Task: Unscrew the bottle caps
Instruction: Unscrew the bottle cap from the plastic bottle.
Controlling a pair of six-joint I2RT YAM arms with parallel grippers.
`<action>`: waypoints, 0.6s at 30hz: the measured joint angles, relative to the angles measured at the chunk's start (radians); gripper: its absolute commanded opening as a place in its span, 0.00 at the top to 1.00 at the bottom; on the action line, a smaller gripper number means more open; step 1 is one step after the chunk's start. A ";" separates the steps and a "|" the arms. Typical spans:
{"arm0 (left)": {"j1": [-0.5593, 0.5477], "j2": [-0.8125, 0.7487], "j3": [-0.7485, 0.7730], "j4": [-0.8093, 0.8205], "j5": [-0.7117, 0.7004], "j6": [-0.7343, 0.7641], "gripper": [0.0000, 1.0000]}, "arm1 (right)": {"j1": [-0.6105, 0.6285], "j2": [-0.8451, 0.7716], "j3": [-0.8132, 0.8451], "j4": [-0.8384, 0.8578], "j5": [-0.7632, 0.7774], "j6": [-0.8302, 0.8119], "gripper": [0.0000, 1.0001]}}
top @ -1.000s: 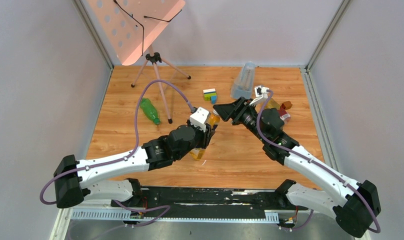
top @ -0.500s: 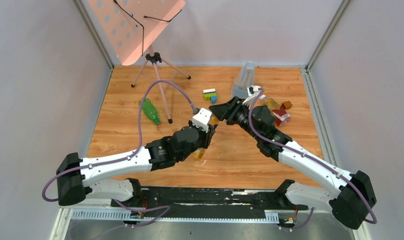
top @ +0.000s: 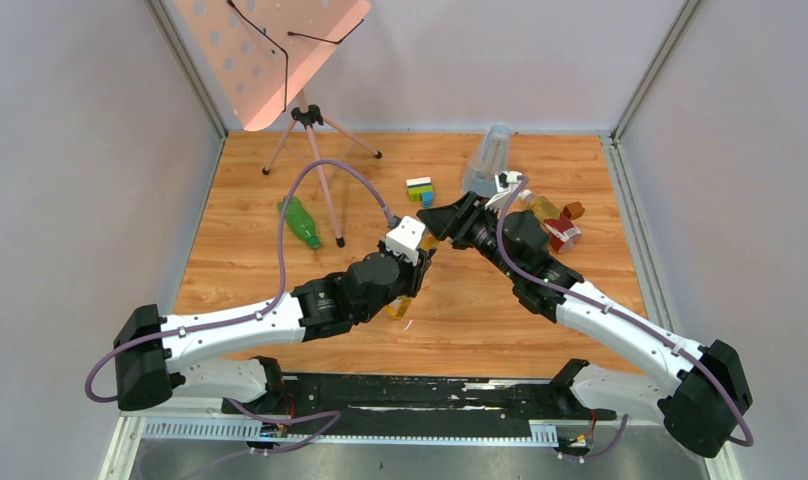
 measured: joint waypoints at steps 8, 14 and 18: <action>0.000 0.000 0.000 0.000 0.001 0.002 1.00 | 0.000 0.003 0.000 0.008 0.002 0.011 0.67; 0.000 0.000 0.000 -0.001 0.000 0.004 1.00 | 0.000 0.006 0.000 0.013 0.001 0.003 1.00; 0.000 0.000 0.000 0.000 0.000 0.004 1.00 | -0.004 0.006 -0.001 0.018 -0.007 0.003 1.00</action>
